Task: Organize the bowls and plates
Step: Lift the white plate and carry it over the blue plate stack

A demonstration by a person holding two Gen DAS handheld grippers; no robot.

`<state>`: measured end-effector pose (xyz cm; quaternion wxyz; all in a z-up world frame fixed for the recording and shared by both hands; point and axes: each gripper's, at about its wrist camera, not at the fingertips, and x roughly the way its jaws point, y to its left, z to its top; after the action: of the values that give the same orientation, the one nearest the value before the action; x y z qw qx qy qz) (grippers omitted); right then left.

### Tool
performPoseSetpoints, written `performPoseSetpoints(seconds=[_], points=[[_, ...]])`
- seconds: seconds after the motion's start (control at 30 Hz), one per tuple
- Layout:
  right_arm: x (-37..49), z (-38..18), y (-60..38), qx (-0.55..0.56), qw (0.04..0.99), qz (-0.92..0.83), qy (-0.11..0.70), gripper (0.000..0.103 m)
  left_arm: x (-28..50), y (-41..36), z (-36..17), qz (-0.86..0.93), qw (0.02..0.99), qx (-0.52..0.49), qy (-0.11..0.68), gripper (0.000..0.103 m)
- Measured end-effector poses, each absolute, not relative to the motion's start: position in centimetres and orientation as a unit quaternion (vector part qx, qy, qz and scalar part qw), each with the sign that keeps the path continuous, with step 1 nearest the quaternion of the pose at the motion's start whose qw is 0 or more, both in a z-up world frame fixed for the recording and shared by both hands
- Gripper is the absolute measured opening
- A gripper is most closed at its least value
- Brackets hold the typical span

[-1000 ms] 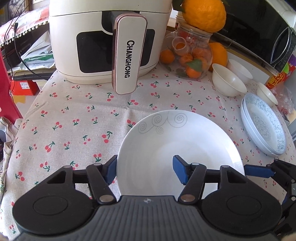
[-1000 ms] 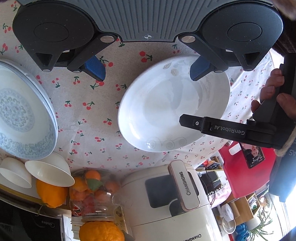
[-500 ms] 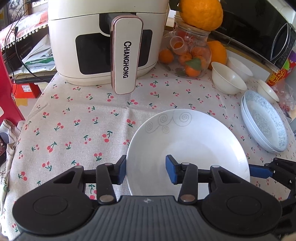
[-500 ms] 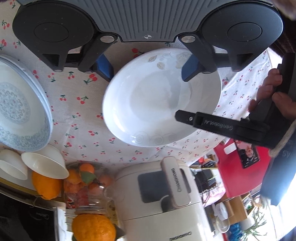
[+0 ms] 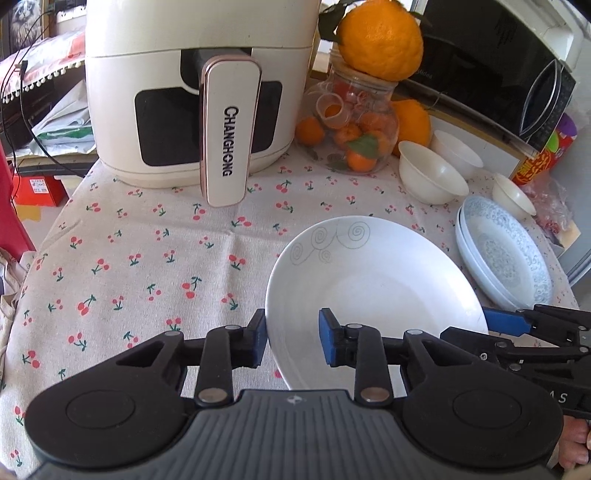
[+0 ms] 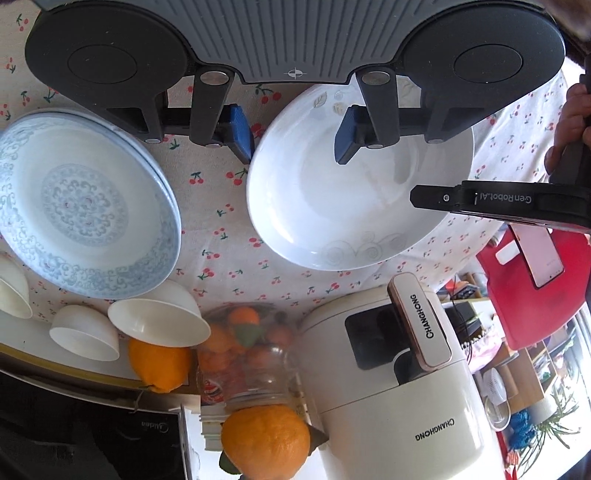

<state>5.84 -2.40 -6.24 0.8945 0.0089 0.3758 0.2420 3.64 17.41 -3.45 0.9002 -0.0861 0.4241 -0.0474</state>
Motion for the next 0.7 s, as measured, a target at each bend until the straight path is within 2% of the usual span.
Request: performPoseSetpoints(seconds=[0.7], points=[[7.1,-3.7,-4.8,0.042,0.91,0.223,0.347,0.048,3.9,15.8,-1.2,-0.062,0.917,-0.102,0.38,0.027]])
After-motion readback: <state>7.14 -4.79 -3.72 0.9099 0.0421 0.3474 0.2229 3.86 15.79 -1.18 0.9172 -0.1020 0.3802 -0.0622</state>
